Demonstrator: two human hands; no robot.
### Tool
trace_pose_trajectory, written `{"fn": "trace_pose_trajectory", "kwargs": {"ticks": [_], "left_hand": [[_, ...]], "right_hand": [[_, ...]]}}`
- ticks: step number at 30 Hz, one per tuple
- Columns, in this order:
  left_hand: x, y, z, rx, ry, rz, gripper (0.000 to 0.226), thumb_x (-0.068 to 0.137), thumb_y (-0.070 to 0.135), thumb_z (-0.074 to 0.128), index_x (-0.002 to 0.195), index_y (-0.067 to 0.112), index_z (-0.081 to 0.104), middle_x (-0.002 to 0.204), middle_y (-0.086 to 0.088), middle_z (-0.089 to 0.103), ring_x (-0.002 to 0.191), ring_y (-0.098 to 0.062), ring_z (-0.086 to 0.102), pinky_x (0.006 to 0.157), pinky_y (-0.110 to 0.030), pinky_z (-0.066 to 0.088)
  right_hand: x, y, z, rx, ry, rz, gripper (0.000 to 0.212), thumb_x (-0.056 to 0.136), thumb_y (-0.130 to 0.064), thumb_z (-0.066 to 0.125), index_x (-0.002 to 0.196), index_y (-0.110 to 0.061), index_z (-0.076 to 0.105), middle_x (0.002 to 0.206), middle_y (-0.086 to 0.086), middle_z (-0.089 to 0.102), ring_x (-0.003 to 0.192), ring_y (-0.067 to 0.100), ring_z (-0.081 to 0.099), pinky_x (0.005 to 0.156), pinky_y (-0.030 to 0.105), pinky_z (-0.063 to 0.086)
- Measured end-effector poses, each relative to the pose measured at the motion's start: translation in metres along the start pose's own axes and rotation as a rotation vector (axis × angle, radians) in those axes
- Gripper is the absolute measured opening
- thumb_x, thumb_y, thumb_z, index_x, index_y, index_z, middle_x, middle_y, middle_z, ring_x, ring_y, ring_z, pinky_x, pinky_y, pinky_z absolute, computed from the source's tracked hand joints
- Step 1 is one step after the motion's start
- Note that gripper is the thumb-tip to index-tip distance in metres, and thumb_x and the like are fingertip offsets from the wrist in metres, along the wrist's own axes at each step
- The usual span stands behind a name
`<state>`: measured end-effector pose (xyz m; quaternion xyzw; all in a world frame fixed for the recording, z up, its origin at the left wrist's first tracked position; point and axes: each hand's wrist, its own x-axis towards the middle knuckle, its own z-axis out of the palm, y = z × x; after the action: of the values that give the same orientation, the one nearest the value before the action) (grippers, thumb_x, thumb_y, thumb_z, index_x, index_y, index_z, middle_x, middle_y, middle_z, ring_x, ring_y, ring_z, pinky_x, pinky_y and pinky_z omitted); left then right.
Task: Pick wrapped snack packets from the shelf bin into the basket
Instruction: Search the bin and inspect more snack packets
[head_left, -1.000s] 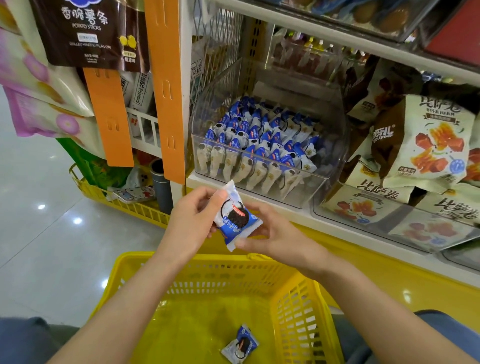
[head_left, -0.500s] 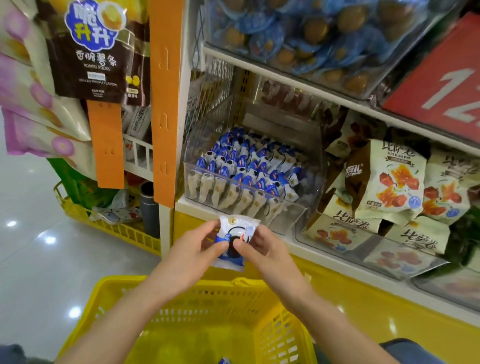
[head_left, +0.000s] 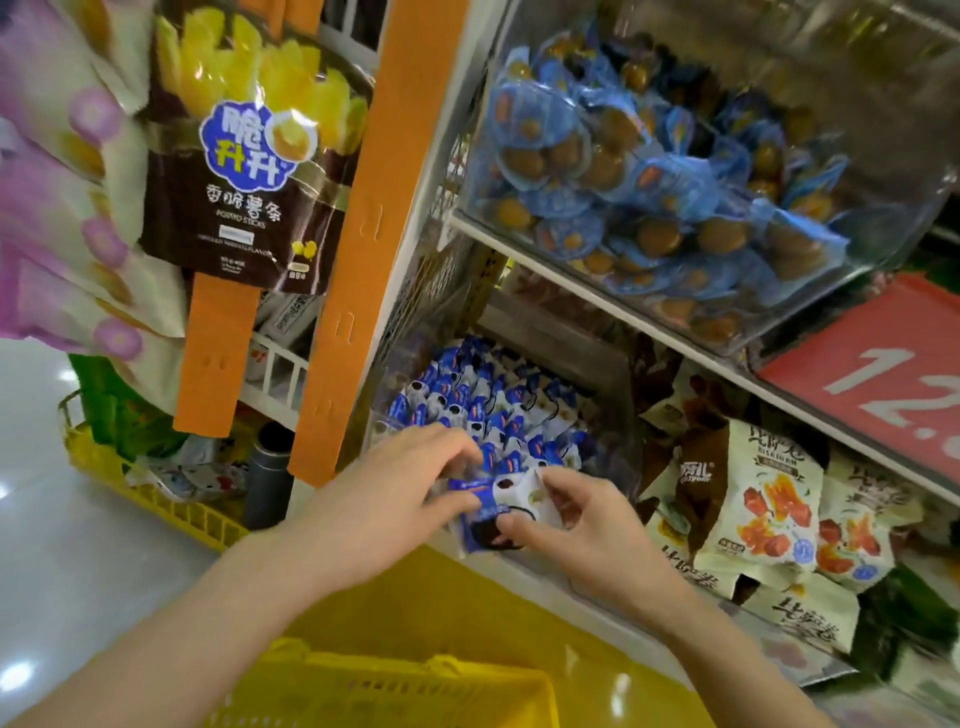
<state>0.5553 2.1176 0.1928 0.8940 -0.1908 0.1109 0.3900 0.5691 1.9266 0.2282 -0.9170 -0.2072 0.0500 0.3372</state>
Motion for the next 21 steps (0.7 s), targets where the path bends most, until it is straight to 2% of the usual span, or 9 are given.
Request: {"fn": "trace_pose_trajectory", "kwargs": {"ticks": [3,6,9,11,13,16,18,19,21], "left_hand": [[0.024,-0.013,-0.004,0.177,0.127,0.048,0.026,0.094,0.040,0.042,0.120,0.034,0.043,0.120,0.018,0.045,0.112,-0.002,0.038,0.092,-0.019,0.027],[0.042,-0.032,0.006,0.328,0.117,0.084,0.032,0.097,0.039,0.036,0.125,0.028,0.044,0.126,0.008,0.049,0.118,-0.011,0.042,0.100,-0.027,0.029],[0.041,-0.046,0.018,0.424,0.072,0.172,0.034,0.098,0.039,0.030,0.115,0.024,0.055,0.116,0.004,0.060,0.105,-0.012,0.054,0.090,-0.030,0.038],[0.039,-0.054,0.021,0.497,0.077,0.244,0.028,0.093,0.038,0.044,0.098,0.022,0.066,0.095,0.005,0.069,0.083,-0.012,0.063,0.075,-0.028,0.046],[0.040,-0.063,0.023,0.484,0.169,0.302,0.017,0.082,0.036,0.060,0.081,0.022,0.070,0.078,0.006,0.070,0.068,-0.010,0.064,0.064,-0.024,0.049],[0.042,-0.071,0.024,0.402,0.215,0.340,0.028,0.089,0.035,0.045,0.077,0.025,0.069,0.072,0.010,0.066,0.064,-0.007,0.060,0.063,-0.021,0.046],[0.043,-0.074,0.027,0.382,0.229,0.352,0.036,0.089,0.035,0.034,0.077,0.027,0.067,0.071,0.012,0.065,0.065,-0.006,0.058,0.064,-0.021,0.044],[0.042,-0.074,0.028,0.370,0.226,0.358,0.037,0.089,0.035,0.033,0.078,0.027,0.067,0.071,0.012,0.064,0.066,-0.006,0.058,0.065,-0.022,0.044],[0.043,-0.076,0.029,0.358,0.234,0.384,0.036,0.090,0.034,0.033,0.080,0.026,0.067,0.073,0.010,0.065,0.067,-0.008,0.059,0.066,-0.023,0.045]], "right_hand": [[0.030,0.007,-0.024,-0.094,0.239,0.127,0.024,0.078,-0.036,0.069,0.089,-0.018,0.057,0.078,-0.003,0.065,0.068,0.010,0.061,0.060,0.024,0.050],[0.069,0.021,-0.038,-0.163,0.364,0.286,0.032,0.082,-0.032,0.066,0.107,-0.021,0.048,0.078,-0.009,0.053,0.058,0.003,0.052,0.041,0.008,0.041],[0.107,0.035,-0.039,-0.320,0.400,0.356,0.041,0.085,-0.024,0.064,0.121,-0.012,0.049,0.077,-0.008,0.050,0.061,0.000,0.048,0.041,0.007,0.036],[0.127,0.045,-0.036,-0.463,0.362,0.405,0.036,0.087,-0.024,0.062,0.118,-0.007,0.053,0.089,0.003,0.059,0.075,0.015,0.060,0.059,0.018,0.042],[0.144,0.058,-0.030,-0.543,0.296,0.458,0.025,0.090,-0.023,0.057,0.110,-0.006,0.054,0.091,0.007,0.055,0.084,0.023,0.060,0.066,0.025,0.039],[0.157,0.072,-0.022,-0.586,0.218,0.568,0.028,0.092,-0.021,0.054,0.113,-0.003,0.053,0.102,0.013,0.059,0.094,0.026,0.060,0.068,0.027,0.038],[0.164,0.078,-0.016,-0.471,0.221,0.601,0.036,0.090,-0.018,0.058,0.122,-0.003,0.049,0.113,0.014,0.059,0.101,0.028,0.060,0.073,0.029,0.043],[0.166,0.079,-0.013,-0.406,0.228,0.595,0.033,0.089,-0.018,0.060,0.118,-0.003,0.051,0.109,0.013,0.061,0.096,0.026,0.062,0.074,0.030,0.045],[0.170,0.085,-0.008,-0.309,0.255,0.574,0.011,0.089,-0.017,0.063,0.085,-0.007,0.059,0.080,0.006,0.062,0.069,0.017,0.060,0.068,0.030,0.046]]}}
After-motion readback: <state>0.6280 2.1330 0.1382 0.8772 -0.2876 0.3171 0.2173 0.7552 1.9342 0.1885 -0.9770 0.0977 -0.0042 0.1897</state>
